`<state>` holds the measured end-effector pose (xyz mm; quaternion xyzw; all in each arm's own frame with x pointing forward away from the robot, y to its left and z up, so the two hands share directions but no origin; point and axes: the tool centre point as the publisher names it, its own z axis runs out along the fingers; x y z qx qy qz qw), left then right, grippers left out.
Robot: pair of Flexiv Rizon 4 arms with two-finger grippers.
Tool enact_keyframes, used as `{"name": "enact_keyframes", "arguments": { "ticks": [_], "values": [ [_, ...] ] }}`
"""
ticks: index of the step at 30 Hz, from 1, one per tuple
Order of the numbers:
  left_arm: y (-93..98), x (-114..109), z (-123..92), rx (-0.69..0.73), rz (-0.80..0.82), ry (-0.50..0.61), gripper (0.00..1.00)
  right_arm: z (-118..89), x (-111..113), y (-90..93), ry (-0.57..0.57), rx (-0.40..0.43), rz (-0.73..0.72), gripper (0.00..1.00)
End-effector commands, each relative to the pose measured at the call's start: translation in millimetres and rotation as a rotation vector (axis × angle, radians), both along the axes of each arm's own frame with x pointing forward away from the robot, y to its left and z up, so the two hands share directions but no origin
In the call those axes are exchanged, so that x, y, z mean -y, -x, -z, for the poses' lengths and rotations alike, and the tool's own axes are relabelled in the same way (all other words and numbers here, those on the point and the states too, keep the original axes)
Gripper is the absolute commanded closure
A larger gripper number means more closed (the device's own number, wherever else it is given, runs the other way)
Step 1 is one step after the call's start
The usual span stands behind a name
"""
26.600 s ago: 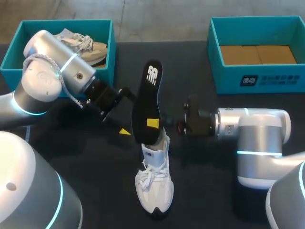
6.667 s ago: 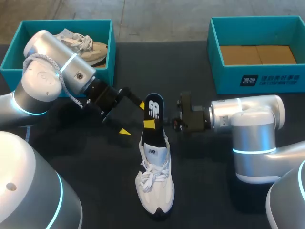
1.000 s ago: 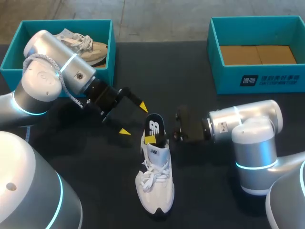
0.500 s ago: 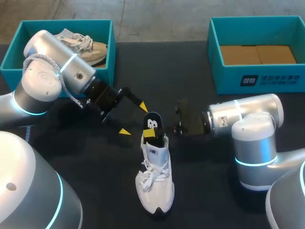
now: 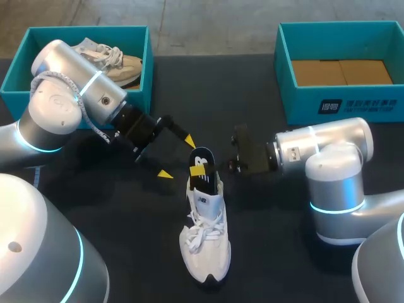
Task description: Take the shoe out of the shoebox, open the shoe tongue, remove and reinsert the insole, then place the shoe into the shoebox
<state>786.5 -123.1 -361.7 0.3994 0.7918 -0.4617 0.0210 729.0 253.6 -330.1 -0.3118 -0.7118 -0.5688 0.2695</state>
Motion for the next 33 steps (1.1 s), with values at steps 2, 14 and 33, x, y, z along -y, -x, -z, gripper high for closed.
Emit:
{"name": "enact_keyframes", "arguments": {
  "ticks": [2, 14, 33],
  "values": [
    [-0.4, 0.3, 1.1, 0.0, 0.001, 0.0, 0.0, 6.1, -3.1, 0.8, 0.002, -0.018, 0.0, 1.0],
    [-0.4, 0.3, 1.1, 0.0, 0.001, 0.0, 0.0, 15.3, -1.1, 15.1, -0.001, -0.044, 0.004, 1.0],
    [-0.4, 0.3, 1.1, 0.0, 0.001, 0.0, 0.0, 15.0, 1.2, 21.4, 0.016, -0.05, 0.004, 0.83]
  ]
}}
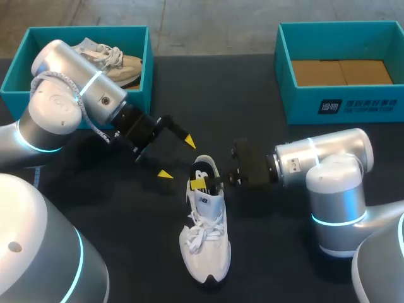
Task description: Take the shoe out of the shoebox, open the shoe tongue, remove and reinsert the insole, then place the shoe into the shoebox
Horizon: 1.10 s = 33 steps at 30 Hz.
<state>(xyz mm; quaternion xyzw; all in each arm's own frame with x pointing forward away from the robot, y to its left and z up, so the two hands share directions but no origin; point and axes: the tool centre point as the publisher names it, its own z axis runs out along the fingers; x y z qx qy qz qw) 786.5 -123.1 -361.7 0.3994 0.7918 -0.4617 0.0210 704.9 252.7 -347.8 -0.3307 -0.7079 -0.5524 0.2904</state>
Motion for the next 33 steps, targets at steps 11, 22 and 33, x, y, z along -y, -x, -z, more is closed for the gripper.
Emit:
{"name": "enact_keyframes", "arguments": {
  "ticks": [11, 22, 33],
  "values": [
    [-0.4, 0.3, 1.1, 0.0, 0.001, 0.0, 0.0, -17.2, 3.6, -12.8, 0.001, 0.08, 0.016, 0.55],
    [-0.4, 0.3, 1.1, 0.0, 0.001, 0.0, 0.0, -16.9, 2.6, -18.2, -0.003, 0.086, 0.024, 1.0],
    [-0.4, 0.3, 1.1, 0.0, 0.001, 0.0, 0.0, -10.8, 3.3, -21.3, 0.034, -0.005, 0.077, 1.0]
  ]
}}
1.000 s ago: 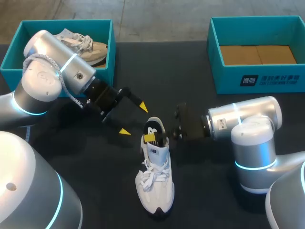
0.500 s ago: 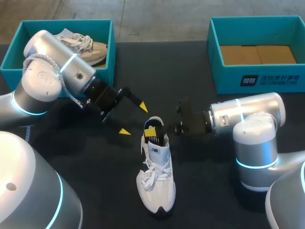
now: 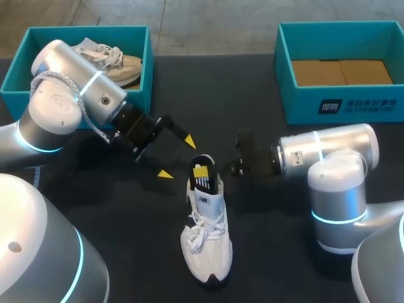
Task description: Take the shoe out of the shoebox, open the shoe tongue, remove and reinsert the insole, then place the shoe into the shoebox
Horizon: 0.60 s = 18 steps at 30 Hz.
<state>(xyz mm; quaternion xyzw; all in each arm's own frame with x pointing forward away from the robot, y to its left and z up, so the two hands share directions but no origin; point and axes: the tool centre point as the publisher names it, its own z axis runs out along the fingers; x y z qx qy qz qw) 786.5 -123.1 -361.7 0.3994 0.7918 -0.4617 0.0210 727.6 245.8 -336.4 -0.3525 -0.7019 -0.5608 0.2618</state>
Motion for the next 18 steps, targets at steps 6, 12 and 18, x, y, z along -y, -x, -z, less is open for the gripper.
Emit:
{"name": "enact_keyframes", "arguments": {
  "ticks": [6, 12, 18],
  "values": [
    [-0.4, 0.3, 1.1, 0.0, 0.001, 0.0, 0.0, 6.9, -3.0, 5.5, 0.036, -0.075, 0.024, 1.0],
    [-0.4, 0.3, 1.1, 0.0, 0.001, 0.0, 0.0, 13.7, -2.2, 13.6, 0.045, -0.112, 0.026, 1.0],
    [-0.4, 0.3, 1.1, 0.0, 0.001, 0.0, 0.0, 18.9, -2.2, 21.8, 0.043, -0.131, 0.023, 1.0]
  ]
}}
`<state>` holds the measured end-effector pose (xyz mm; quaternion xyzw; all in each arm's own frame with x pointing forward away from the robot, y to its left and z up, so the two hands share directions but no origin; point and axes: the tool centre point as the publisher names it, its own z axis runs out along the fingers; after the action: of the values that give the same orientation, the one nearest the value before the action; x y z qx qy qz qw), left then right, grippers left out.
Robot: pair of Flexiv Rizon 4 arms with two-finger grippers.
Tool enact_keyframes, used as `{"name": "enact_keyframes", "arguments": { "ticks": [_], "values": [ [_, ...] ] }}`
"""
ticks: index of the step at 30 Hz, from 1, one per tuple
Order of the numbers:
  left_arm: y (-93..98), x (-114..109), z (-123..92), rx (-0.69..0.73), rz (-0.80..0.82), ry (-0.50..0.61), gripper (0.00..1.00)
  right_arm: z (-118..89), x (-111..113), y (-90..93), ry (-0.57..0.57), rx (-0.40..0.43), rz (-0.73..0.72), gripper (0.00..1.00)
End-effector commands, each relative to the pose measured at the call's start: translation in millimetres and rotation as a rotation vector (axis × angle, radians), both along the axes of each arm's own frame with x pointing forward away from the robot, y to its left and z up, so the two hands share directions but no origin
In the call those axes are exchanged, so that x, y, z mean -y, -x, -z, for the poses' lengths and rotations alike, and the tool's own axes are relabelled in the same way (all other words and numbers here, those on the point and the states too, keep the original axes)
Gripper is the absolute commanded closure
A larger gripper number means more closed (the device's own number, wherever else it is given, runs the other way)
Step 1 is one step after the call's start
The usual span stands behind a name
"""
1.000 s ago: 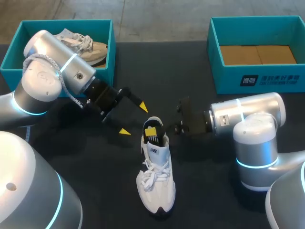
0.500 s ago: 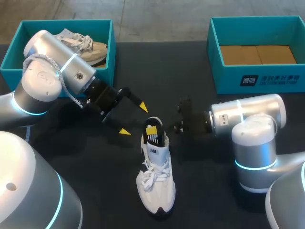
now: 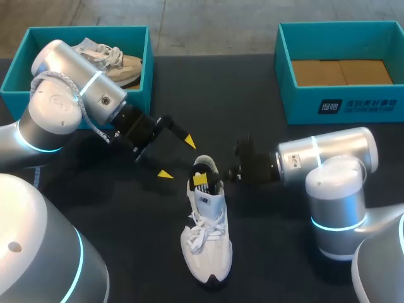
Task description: Take the shoe out of the shoebox, open the shoe tongue, remove and reinsert the insole, then place the shoe into the shoebox
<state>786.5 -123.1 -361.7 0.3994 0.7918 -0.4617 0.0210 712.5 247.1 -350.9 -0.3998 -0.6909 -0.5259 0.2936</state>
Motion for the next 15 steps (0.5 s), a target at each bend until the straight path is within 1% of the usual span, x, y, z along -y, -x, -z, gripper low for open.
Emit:
{"name": "enact_keyframes", "arguments": {
  "ticks": [1, 10, 11, 14, 15],
  "values": [
    [-0.4, 0.3, 1.1, 0.0, 0.001, 0.0, 0.0, 4.7, -1.1, 7.8, 0.005, -0.006, 0.001, 1.0],
    [-0.4, 0.3, 1.1, 0.0, 0.001, 0.0, 0.0, 7.9, -1.7, 16.6, 0.007, -0.026, -0.012, 1.0],
    [-0.4, 0.3, 1.1, 0.0, 0.001, 0.0, 0.0, 7.3, -2.0, 16.3, 0.006, -0.023, -0.014, 1.0],
    [-0.4, 0.3, 1.1, 0.0, 0.001, 0.0, 0.0, 1.1, -3.0, 12.0, 0.005, 0.022, -0.01, 1.0],
    [-0.4, 0.3, 1.1, 0.0, 0.001, 0.0, 0.0, -1.5, -3.3, 10.3, 0.007, 0.037, -0.009, 0.95]
  ]
}}
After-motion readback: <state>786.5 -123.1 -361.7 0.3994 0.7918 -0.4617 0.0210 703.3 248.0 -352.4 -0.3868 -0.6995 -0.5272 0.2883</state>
